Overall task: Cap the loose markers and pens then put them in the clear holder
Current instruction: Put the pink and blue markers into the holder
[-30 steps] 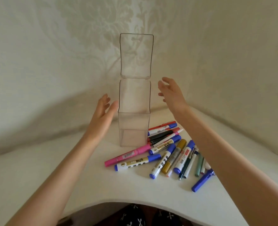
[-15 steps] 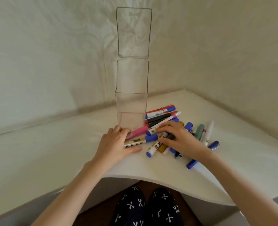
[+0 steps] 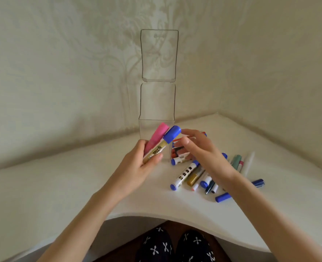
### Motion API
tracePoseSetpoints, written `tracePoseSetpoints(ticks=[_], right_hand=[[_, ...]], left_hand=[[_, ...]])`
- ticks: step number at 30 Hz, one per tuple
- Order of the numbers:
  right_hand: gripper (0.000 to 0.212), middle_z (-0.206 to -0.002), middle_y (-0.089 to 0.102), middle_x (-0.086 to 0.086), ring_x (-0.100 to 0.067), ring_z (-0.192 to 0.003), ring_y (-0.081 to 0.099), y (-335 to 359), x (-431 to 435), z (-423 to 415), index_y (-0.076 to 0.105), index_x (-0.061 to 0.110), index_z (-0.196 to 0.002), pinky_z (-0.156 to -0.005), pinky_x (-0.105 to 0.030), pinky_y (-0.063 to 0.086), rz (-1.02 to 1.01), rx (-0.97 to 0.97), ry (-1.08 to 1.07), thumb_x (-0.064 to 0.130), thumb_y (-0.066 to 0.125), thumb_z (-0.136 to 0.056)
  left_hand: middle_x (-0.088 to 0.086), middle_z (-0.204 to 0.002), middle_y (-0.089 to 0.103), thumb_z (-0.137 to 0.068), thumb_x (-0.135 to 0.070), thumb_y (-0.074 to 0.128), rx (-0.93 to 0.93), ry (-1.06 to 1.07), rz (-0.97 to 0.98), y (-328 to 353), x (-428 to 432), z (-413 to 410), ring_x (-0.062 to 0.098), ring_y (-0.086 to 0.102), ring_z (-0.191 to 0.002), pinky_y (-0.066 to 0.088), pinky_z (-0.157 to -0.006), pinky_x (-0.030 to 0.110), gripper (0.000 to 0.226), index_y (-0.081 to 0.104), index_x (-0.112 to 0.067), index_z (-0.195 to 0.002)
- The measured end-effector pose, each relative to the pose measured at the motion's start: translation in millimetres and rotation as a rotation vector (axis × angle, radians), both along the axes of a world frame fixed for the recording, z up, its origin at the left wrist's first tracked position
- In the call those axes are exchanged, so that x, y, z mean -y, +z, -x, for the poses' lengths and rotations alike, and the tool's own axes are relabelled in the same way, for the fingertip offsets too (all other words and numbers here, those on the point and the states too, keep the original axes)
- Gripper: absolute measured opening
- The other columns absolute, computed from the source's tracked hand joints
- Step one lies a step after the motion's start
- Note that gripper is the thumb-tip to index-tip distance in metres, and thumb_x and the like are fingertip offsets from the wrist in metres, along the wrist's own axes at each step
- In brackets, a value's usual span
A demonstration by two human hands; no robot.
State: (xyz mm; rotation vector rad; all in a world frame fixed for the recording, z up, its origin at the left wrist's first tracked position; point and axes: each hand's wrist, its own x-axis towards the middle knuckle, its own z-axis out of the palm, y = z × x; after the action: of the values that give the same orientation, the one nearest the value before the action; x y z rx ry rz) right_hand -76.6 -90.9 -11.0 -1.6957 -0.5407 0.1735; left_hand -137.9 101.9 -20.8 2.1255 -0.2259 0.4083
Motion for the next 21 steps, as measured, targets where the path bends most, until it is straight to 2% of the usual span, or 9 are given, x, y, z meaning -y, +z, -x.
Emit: tracePoseSetpoints(ticks=[3,5,8,10,12,14,16,19,21], right_hand=[[0.042,-0.089,0.07,-0.005,-0.022,-0.085,0.068,23,-25,2,0.052,0.018,-0.118,-0.076,-0.035,0.056,-0.222,0.023,-0.023,0.033,0.066,-0.082],[0.039,-0.085,0.068,-0.011,-0.02,-0.079,0.067,41,-34,-3,0.047,0.017,-0.117,-0.072,-0.031,0.056,-0.32,0.076,-0.109,0.019,0.067,-0.084],[0.043,-0.085,0.067,-0.016,-0.018,-0.073,0.065,70,-32,-21,0.036,0.016,-0.116,-0.067,-0.024,0.055,-0.475,0.151,-0.288,0.012,0.065,-0.085],[0.041,-0.083,0.066,-0.012,-0.016,-0.07,0.063,86,-29,-35,0.033,0.016,-0.112,-0.068,-0.022,0.055,-0.492,0.259,-0.407,0.013,0.065,-0.086],[0.041,-0.082,0.066,-0.006,-0.012,-0.067,0.062,95,-33,-47,0.033,0.021,-0.11,-0.067,-0.02,0.054,-0.402,0.382,-0.48,0.016,0.065,-0.085],[0.041,-0.084,0.061,0.002,-0.007,-0.064,0.06,96,-42,-56,0.036,0.025,-0.111,-0.064,-0.015,0.051,-0.241,0.483,-0.499,0.016,0.066,-0.084],[0.039,-0.084,0.058,0.009,-0.004,-0.067,0.061,90,-52,-62,0.04,0.024,-0.113,-0.061,-0.013,0.051,-0.041,0.559,-0.451,0.016,0.066,-0.084],[0.033,-0.085,0.061,0.002,-0.013,-0.076,0.06,71,-59,-66,0.047,0.018,-0.113,-0.064,-0.023,0.051,0.246,0.66,-0.376,0.02,0.065,-0.086],[0.024,-0.089,0.063,-0.003,-0.019,-0.086,0.054,59,-59,-68,0.056,0.014,-0.106,-0.071,-0.029,0.047,0.39,0.749,-0.387,0.023,0.065,-0.085]], left_hand=[[-0.022,-0.063,0.052,-0.088,-0.038,0.054,0.065,-0.076,0.05,22,16,-11,-0.004,0.048,-0.058,0.036,-0.053,0.009,0.012,0.046,-0.03,-0.089],[-0.023,-0.061,0.047,-0.093,-0.043,0.041,0.1,-0.117,0.166,38,21,-22,-0.004,0.043,-0.054,0.035,-0.052,0.007,0.015,0.044,-0.029,-0.089],[-0.011,-0.067,0.044,-0.1,-0.028,0.03,0.241,0.005,0.403,65,14,-48,-0.002,0.043,-0.054,0.037,-0.054,0.01,0.016,0.042,-0.025,-0.089],[-0.004,-0.078,0.055,-0.1,-0.018,0.031,0.295,0.049,0.578,81,5,-65,0.0,0.057,-0.068,0.043,-0.067,0.013,0.015,0.043,-0.022,-0.092],[0.001,-0.094,0.064,-0.099,-0.014,0.035,0.287,0.016,0.666,91,-3,-80,0.007,0.064,-0.091,0.046,-0.084,0.018,0.008,0.04,-0.019,-0.097],[0.005,-0.102,0.066,-0.097,-0.014,0.04,0.3,0.067,0.527,94,-7,-87,0.006,0.064,-0.096,0.046,-0.086,0.016,0.009,0.035,-0.019,-0.102],[0.008,-0.103,0.065,-0.095,-0.012,0.045,0.344,0.109,0.377,89,-10,-91,0.008,0.067,-0.087,0.051,-0.081,0.017,0.025,0.03,-0.018,-0.114],[0.003,-0.1,0.061,-0.092,-0.007,0.05,0.381,0.106,0.188,72,-15,-88,0.012,0.068,-0.077,0.053,-0.074,0.019,0.065,0.015,-0.04,-0.136],[0.001,-0.092,0.06,-0.089,-0.007,0.054,0.363,0.157,0.025,58,-19,-86,0.012,0.065,-0.077,0.048,-0.072,0.012,0.072,0.016,-0.046,-0.136]])
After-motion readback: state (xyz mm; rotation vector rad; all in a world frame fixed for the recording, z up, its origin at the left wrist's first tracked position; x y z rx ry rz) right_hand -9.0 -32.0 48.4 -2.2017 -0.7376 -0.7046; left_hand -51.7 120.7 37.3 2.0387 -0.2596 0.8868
